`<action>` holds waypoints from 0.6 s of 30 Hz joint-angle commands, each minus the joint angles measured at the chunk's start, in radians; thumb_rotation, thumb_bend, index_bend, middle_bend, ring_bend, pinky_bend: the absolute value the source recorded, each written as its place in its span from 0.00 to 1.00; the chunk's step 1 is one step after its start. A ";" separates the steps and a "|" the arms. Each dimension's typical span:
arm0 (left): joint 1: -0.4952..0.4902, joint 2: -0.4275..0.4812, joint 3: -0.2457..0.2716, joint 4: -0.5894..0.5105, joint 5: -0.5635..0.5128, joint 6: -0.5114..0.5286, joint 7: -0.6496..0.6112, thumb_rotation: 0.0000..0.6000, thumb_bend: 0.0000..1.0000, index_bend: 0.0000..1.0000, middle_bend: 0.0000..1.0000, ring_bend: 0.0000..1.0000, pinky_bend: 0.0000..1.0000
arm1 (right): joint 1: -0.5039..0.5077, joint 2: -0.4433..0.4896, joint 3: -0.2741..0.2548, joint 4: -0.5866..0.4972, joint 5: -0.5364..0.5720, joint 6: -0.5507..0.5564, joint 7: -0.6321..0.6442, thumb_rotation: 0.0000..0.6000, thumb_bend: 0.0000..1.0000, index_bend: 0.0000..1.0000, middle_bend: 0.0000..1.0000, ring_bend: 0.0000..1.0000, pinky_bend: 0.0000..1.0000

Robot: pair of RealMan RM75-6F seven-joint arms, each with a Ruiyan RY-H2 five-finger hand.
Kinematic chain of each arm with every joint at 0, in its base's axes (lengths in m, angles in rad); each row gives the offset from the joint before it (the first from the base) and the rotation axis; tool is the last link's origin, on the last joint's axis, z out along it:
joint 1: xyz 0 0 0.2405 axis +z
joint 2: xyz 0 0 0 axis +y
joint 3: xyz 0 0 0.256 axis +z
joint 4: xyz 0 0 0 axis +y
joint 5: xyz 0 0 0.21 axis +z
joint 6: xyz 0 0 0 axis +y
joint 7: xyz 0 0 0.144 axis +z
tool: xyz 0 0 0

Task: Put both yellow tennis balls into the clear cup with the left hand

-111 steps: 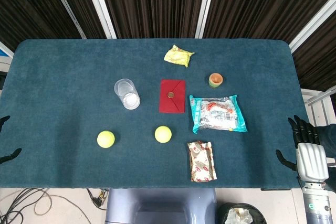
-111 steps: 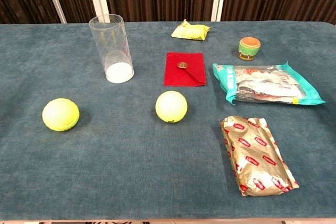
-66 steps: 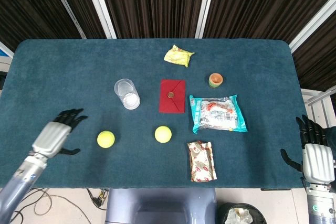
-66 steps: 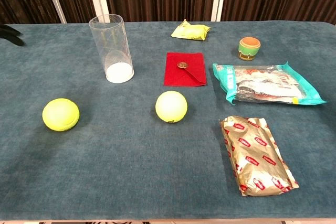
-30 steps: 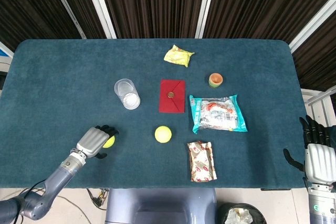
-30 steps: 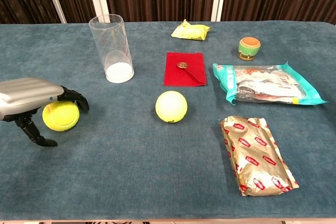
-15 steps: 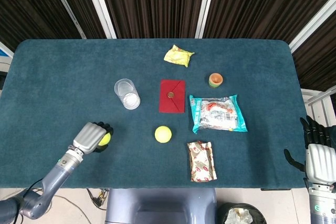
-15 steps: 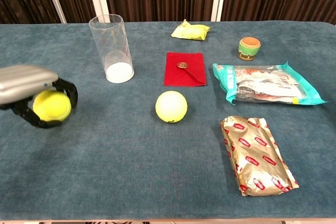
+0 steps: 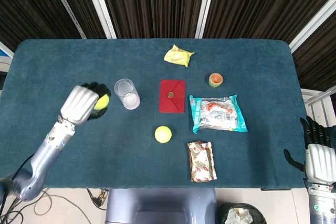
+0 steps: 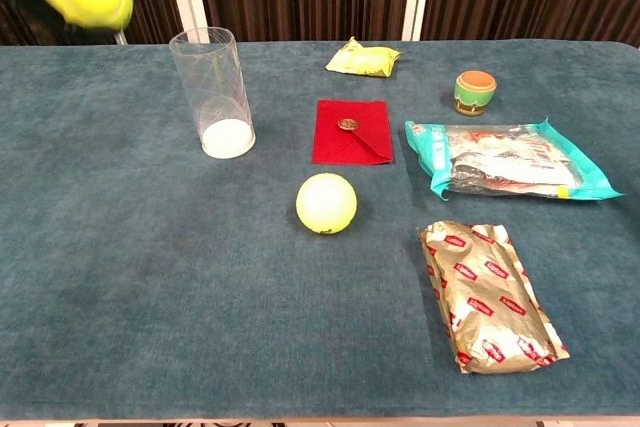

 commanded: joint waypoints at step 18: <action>-0.293 -0.133 -0.068 0.138 -0.451 -0.163 0.410 1.00 0.34 0.45 0.45 0.37 0.53 | 0.004 -0.012 -0.001 0.009 0.008 -0.011 -0.017 1.00 0.34 0.00 0.00 0.05 0.07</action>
